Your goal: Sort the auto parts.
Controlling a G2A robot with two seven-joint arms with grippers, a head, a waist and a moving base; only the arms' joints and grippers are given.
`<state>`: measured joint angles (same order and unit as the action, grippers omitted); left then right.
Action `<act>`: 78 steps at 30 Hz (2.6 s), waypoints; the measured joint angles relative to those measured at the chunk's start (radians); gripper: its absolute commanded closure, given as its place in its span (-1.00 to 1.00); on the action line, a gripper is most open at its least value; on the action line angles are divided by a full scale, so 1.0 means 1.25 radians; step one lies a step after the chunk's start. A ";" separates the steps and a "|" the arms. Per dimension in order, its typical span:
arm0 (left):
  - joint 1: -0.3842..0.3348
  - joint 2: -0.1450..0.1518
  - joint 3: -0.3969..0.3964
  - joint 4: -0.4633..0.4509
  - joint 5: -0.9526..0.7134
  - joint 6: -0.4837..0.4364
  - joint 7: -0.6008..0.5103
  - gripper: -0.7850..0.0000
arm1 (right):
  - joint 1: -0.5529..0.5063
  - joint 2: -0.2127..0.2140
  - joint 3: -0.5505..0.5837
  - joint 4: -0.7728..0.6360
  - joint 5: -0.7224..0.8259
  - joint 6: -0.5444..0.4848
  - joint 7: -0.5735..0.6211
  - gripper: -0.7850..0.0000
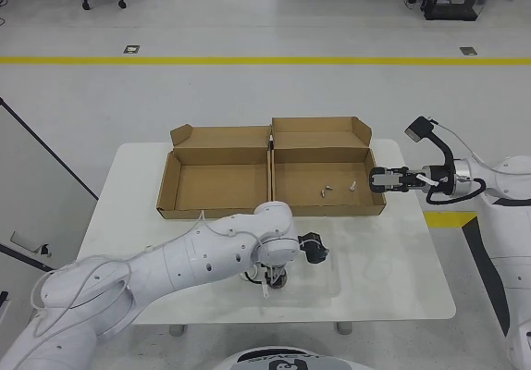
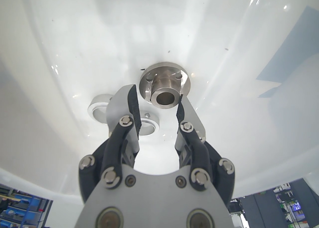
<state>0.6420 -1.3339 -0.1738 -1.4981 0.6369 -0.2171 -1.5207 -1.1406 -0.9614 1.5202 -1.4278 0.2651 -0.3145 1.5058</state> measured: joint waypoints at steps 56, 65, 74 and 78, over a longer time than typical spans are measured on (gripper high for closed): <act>0.032 -0.020 -0.068 0.009 0.031 -0.025 -0.008 1.00 | 0.000 0.000 0.000 0.000 0.000 0.000 0.000 -1.00; -0.023 0.006 -0.058 -0.070 0.000 -0.006 -0.012 1.00 | 0.000 0.000 0.000 0.000 0.000 0.000 0.000 -1.00; -0.039 0.009 -0.046 -0.079 -0.005 -0.003 -0.012 1.00 | 0.000 0.000 0.000 0.000 0.000 0.000 0.000 -1.00; -0.032 0.011 -0.052 -0.075 -0.009 -0.008 0.005 1.00 | 0.000 0.000 0.000 0.000 0.000 0.000 0.000 -1.00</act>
<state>0.6024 -1.3197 -0.2388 -1.5915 0.6251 -0.2269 -1.5150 -1.1406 -0.9614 1.5202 -1.4278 0.2651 -0.3145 1.5058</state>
